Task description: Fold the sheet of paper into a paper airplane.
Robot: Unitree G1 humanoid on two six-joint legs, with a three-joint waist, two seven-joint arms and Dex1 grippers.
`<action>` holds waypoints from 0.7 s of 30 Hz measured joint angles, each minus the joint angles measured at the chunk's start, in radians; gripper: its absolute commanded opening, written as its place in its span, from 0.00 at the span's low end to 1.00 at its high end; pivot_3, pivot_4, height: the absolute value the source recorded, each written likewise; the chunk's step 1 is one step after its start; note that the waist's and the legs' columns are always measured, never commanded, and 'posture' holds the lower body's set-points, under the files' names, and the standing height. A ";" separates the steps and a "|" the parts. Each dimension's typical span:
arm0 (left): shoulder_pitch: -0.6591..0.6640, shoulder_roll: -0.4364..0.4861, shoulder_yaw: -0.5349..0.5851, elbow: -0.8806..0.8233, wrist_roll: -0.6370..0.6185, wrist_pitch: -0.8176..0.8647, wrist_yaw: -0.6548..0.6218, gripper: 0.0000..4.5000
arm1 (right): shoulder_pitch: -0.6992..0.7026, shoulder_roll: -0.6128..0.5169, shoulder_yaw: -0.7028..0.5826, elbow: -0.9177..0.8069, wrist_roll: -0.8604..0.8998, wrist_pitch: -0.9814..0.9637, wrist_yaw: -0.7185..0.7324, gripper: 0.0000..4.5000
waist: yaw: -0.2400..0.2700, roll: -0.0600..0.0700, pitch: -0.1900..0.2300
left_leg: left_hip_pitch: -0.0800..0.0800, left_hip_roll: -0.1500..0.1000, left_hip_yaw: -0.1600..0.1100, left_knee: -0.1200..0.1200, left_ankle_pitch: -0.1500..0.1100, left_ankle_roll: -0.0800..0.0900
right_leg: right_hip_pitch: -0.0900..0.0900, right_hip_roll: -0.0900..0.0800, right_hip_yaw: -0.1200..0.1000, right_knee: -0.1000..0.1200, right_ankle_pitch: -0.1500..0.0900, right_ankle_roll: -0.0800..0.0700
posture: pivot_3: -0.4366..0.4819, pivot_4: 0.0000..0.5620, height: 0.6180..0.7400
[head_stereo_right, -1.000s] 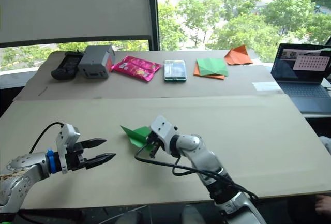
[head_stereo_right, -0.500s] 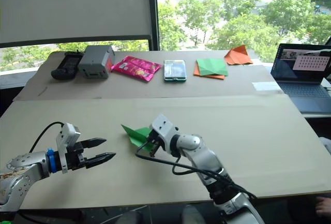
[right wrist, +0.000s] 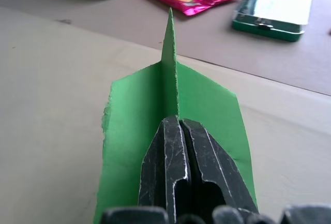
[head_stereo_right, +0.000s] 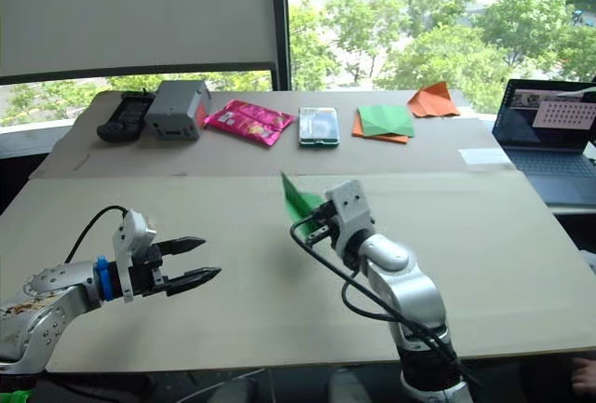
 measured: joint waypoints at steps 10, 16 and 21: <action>-0.058 0.017 -0.016 -0.059 -0.036 0.003 -0.022 1.00 | 0.162 -0.015 -0.190 -0.095 -0.043 0.168 -0.132 0.01 | -0.005 0.003 0.000 | 0.000 0.000 0.001 0.000 0.000 0.000 | 0.000 0.000 0.001 -0.001 0.000 0.000 | 0.48 0.27 1.00; -0.051 0.018 -0.027 -0.060 -0.035 -0.013 -0.040 1.00 | 0.191 -0.024 -0.182 -0.049 -0.038 0.145 -0.131 0.01 | -0.015 0.002 0.000 | 0.000 0.000 0.001 0.000 0.000 0.000 | 0.000 0.000 0.001 -0.001 0.000 0.000 | 0.48 0.27 1.00; -0.046 0.019 -0.034 -0.060 -0.033 -0.020 -0.048 1.00 | 0.201 -0.034 -0.171 -0.035 -0.033 0.116 -0.121 0.21 | -0.013 0.002 0.000 | 0.000 0.000 0.001 0.000 0.000 0.000 | 0.001 0.000 0.001 -0.001 0.000 0.000 | 0.48 0.27 1.00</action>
